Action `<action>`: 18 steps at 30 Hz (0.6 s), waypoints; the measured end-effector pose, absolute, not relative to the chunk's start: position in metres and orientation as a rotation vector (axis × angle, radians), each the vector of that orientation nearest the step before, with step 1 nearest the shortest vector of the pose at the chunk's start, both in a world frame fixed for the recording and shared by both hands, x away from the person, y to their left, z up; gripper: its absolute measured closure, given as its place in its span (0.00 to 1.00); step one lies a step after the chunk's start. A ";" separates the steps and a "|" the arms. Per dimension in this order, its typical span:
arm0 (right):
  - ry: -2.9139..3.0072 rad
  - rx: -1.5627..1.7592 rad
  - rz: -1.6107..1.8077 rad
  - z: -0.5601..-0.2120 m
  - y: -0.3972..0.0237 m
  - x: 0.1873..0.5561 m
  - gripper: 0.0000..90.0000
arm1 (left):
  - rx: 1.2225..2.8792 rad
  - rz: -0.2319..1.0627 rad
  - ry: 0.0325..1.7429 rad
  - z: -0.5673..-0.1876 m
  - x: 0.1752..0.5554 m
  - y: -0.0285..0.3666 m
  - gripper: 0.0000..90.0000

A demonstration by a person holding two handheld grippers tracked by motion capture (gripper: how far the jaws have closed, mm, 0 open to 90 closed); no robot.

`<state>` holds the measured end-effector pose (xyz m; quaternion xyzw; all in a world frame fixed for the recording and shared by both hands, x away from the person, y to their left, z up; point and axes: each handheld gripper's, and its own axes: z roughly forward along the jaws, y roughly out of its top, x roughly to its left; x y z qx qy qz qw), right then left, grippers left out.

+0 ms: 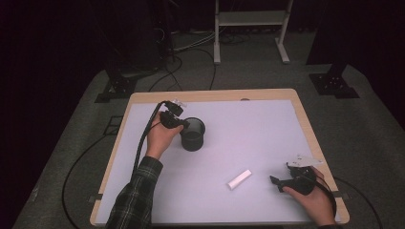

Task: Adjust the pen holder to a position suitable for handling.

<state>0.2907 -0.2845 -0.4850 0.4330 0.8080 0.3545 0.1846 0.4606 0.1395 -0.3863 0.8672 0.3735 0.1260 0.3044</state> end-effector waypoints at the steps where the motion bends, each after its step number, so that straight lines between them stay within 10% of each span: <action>1: 2.277 1.220 0.999 -0.485 -0.284 0.291 0.13 | 2.298 0.328 0.989 -0.385 0.459 0.139 0.92; 18: 2.277 1.223 0.999 -0.485 -0.284 0.291 0.13 | 2.303 0.240 0.956 -0.376 0.423 0.146 0.92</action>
